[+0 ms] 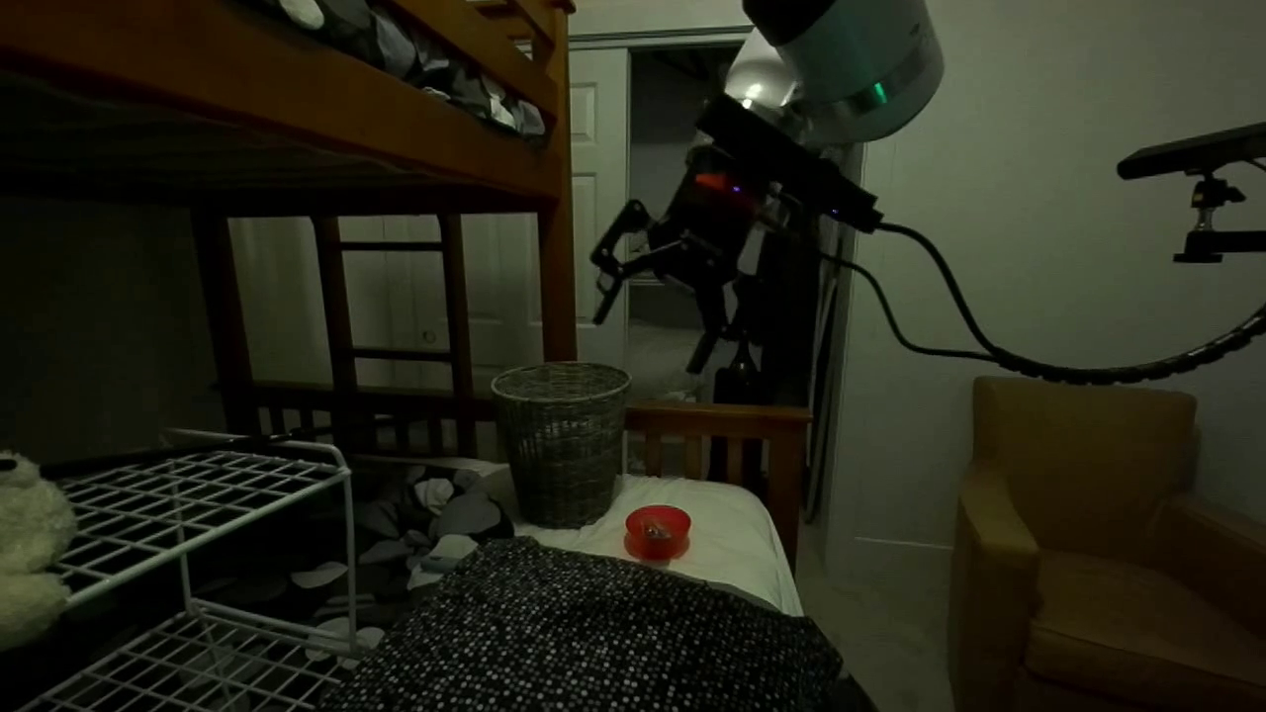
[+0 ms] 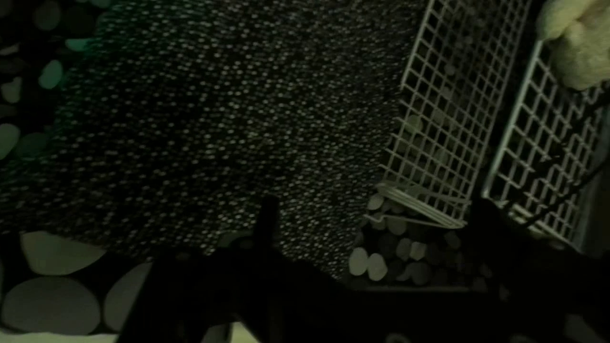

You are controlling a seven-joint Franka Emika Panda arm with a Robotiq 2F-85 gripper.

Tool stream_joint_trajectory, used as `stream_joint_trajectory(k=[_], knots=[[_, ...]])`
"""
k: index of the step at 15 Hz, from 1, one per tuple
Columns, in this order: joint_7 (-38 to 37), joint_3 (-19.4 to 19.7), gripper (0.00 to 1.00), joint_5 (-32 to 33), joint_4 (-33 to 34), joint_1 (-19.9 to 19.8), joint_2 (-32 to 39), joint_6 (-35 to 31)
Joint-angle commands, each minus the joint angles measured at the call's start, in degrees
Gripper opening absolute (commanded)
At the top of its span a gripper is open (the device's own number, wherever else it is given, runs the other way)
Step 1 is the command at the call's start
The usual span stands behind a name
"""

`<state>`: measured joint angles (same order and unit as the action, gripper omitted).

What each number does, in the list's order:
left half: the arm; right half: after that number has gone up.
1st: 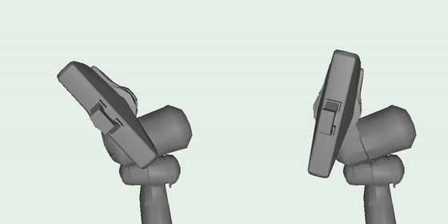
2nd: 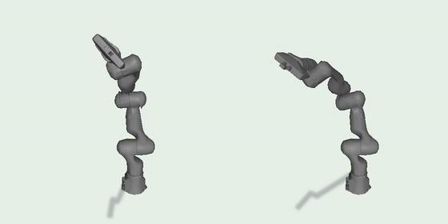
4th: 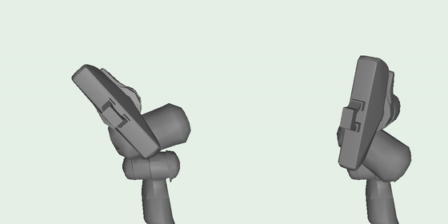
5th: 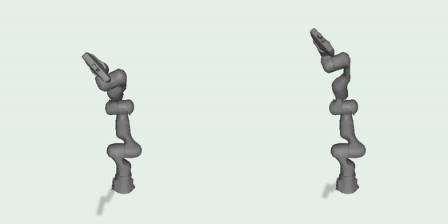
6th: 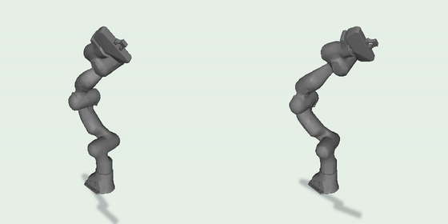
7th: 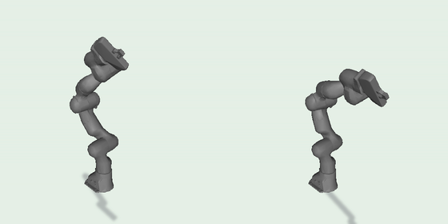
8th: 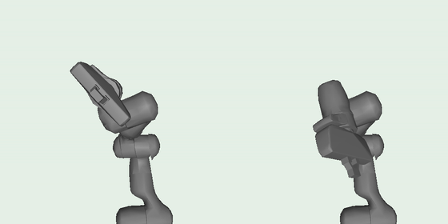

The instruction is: Put the black hanger in the basket

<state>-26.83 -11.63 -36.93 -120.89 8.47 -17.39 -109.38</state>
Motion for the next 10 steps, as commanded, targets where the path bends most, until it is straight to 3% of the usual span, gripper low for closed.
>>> stream_joint_trajectory(k=[1, 5, 6, 10], knots=[[-2.5, -1.3, 1.0, -6.2, 8.9, 1.4, 9.3, -3.4], [-15.3, -3.2, 1.0, -1.8, 17.8, 2.3, 19.8, -5.2], [-9.6, -2.1, 1.0, -4.1, 13.1, 2.3, 14.6, -5.6], [-14.5, -2.7, 1.0, -3.8, 17.1, 3.5, 20.8, -7.1]])
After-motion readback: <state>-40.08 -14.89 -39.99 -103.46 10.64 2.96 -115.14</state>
